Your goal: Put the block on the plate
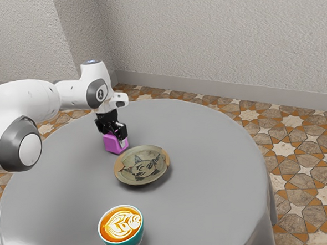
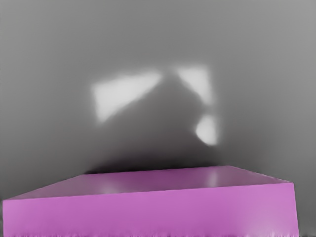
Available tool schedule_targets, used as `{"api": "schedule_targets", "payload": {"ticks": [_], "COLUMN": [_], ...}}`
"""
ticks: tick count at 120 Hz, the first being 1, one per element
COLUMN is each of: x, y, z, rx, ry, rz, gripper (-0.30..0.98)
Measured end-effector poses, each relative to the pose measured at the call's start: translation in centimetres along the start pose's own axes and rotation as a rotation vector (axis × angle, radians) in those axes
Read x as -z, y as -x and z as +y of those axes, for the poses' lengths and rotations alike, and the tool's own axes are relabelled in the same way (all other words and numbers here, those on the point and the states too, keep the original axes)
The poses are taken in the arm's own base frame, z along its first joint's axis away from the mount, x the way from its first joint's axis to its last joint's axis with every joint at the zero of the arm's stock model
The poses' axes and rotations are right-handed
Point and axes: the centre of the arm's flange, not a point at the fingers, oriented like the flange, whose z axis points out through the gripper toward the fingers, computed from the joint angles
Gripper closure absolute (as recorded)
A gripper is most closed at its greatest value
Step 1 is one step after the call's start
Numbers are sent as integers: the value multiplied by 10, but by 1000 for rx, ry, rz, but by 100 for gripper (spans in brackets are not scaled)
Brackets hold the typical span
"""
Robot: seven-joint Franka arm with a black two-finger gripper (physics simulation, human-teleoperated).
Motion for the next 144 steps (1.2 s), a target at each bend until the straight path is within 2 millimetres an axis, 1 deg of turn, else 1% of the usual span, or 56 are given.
{"api": "schedule_targets", "payload": {"ticks": [10,18,38,49,56,76,89,103,114,144], "x": [3,10,33,55,62,69,69,69,68,67], "y": [1,1,5,6,6,7,10,14,15,25], "z": [0,1,10,17,24,51,70,86,104,136], "rx": [0,-4,-17,-27,-36,-67,-83,-91,-105,-112], "ry": [-3,-9,-26,-39,-43,-46,-50,-52,-60,-84], "rz": [1,6,19,40,45,37,25,12,3,-24], "gripper": [25,26,26,25,25,25,25,25,25,25]}}
